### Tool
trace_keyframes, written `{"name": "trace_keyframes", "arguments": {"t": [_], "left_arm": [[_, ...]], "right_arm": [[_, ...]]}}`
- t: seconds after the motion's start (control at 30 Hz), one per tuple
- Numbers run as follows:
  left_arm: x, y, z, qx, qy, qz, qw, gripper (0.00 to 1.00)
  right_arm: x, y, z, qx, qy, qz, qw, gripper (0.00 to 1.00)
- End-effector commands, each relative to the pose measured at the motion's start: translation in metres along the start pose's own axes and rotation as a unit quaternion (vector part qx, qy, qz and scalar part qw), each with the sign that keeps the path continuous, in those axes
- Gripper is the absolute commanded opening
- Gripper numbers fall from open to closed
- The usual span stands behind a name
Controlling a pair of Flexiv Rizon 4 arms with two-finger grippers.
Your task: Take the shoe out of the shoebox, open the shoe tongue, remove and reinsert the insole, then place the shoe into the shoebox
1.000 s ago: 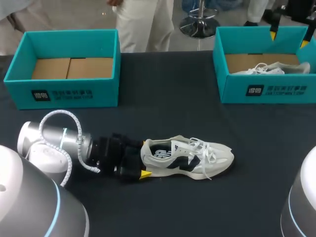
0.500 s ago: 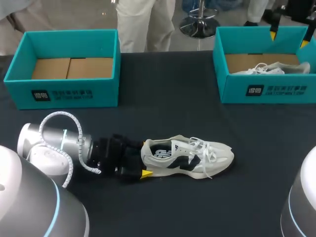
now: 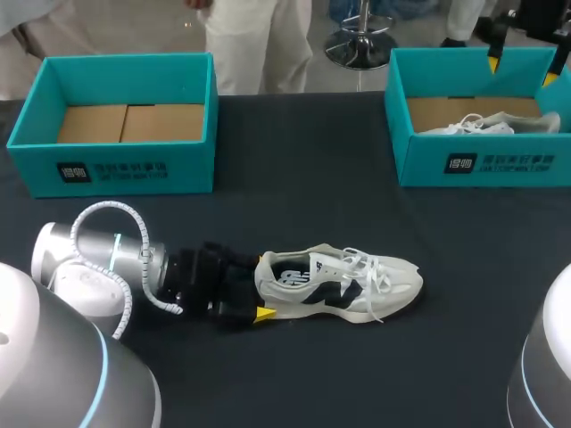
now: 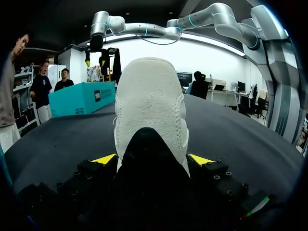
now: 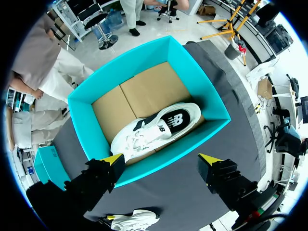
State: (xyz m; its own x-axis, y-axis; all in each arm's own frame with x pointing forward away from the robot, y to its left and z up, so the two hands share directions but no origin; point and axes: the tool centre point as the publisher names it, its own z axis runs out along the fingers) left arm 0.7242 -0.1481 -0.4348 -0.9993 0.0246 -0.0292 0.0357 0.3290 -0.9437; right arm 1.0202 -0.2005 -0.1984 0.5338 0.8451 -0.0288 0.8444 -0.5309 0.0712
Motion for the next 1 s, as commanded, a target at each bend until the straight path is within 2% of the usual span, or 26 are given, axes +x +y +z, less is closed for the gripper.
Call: {"name": "trace_keyframes", "arguments": {"t": [0.03,0.1,0.27,0.37,0.57,0.67,0.77,1.0], "left_arm": [[0.001,0.004,0.004,-0.001,0.000,0.000,1.000,0.00],[0.001,0.004,0.004,-0.001,0.000,0.000,1.000,0.00],[0.001,0.004,0.004,-0.001,0.000,0.000,1.000,0.00],[0.001,0.004,0.004,-0.001,0.000,0.000,1.000,0.00],[0.001,0.004,0.004,-0.001,0.000,0.000,1.000,0.00],[0.001,0.004,0.004,-0.001,0.000,0.000,1.000,0.00],[0.001,0.004,0.004,-0.001,0.000,0.000,1.000,0.00],[0.001,0.004,0.004,-0.001,0.000,0.000,1.000,0.00]], "right_arm": [[-0.001,-0.001,0.000,-0.001,0.001,0.000,1.000,1.00],[0.001,-0.011,-0.004,0.004,0.023,0.013,1.000,1.00],[0.016,-0.046,-0.008,-0.004,0.021,0.009,1.000,1.00],[0.021,-0.067,-0.008,0.002,0.038,0.015,0.999,1.00],[0.039,-0.105,-0.011,-0.003,0.026,-0.006,1.000,1.00],[0.044,-0.119,-0.011,0.003,0.031,-0.053,0.998,1.00],[0.048,-0.134,-0.012,-0.006,0.020,-0.134,0.991,1.00],[0.056,-0.169,-0.009,0.016,0.014,-0.277,0.961,1.00]]}}
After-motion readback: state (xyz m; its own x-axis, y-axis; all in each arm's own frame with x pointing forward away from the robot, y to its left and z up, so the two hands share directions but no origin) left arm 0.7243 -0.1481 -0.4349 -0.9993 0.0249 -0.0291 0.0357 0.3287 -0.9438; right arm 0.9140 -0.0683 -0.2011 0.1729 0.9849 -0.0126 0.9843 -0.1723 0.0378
